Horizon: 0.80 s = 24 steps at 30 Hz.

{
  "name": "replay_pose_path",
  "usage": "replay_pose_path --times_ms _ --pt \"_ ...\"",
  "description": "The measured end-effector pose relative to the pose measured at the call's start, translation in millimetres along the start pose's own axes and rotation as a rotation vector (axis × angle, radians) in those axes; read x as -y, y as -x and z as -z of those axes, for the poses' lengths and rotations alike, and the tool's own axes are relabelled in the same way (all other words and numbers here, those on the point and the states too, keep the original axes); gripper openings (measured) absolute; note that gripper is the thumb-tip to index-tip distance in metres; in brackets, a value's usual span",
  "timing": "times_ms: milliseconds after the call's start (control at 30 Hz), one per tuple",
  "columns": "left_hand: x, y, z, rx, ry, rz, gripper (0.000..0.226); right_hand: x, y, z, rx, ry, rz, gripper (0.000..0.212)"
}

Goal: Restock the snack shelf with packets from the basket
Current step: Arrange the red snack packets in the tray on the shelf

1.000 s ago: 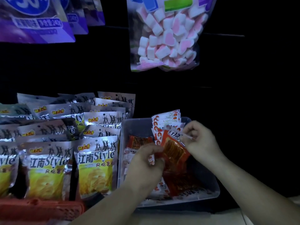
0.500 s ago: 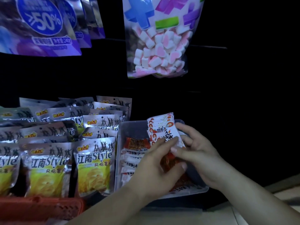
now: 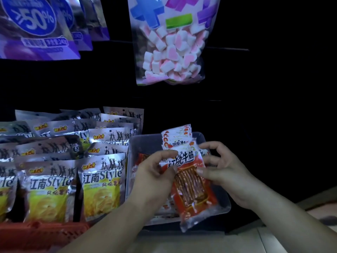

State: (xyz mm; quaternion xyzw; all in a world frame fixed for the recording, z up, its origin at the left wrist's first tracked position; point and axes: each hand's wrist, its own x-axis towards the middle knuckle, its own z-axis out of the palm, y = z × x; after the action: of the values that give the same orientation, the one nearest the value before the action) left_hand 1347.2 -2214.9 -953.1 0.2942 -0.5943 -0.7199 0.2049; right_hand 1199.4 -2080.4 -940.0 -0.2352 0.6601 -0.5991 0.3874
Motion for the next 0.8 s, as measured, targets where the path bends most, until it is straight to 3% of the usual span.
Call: replay_pose_path --times_ms 167,333,433,533,600,700,800 --pt "0.2 4.2 0.1 -0.030 -0.115 -0.035 0.043 -5.8 2.2 -10.9 -0.074 0.075 0.042 0.037" --pt "-3.2 4.9 -1.5 -0.008 -0.055 -0.016 0.053 -6.6 4.7 -11.9 0.050 0.083 -0.064 0.057" --pt "-1.3 3.8 1.7 0.024 -0.055 0.001 0.065 -10.5 1.0 -11.6 -0.071 0.089 -0.027 0.066" --pt "2.9 8.9 -0.6 0.091 -0.178 0.105 0.053 -11.6 -3.0 -9.5 -0.204 0.060 0.055 0.070" --pt "2.8 10.2 -4.1 0.073 -0.184 0.160 0.040 -10.9 -2.7 -3.1 -0.115 0.063 0.057 0.078" --pt "-0.1 6.3 -3.1 0.010 -0.146 0.166 0.043 -8.1 0.1 6.0 0.052 0.069 0.009 0.083" --pt "-3.4 8.7 -4.0 0.052 -0.072 0.169 0.050 -8.9 2.0 8.3 0.054 0.025 0.002 0.080"
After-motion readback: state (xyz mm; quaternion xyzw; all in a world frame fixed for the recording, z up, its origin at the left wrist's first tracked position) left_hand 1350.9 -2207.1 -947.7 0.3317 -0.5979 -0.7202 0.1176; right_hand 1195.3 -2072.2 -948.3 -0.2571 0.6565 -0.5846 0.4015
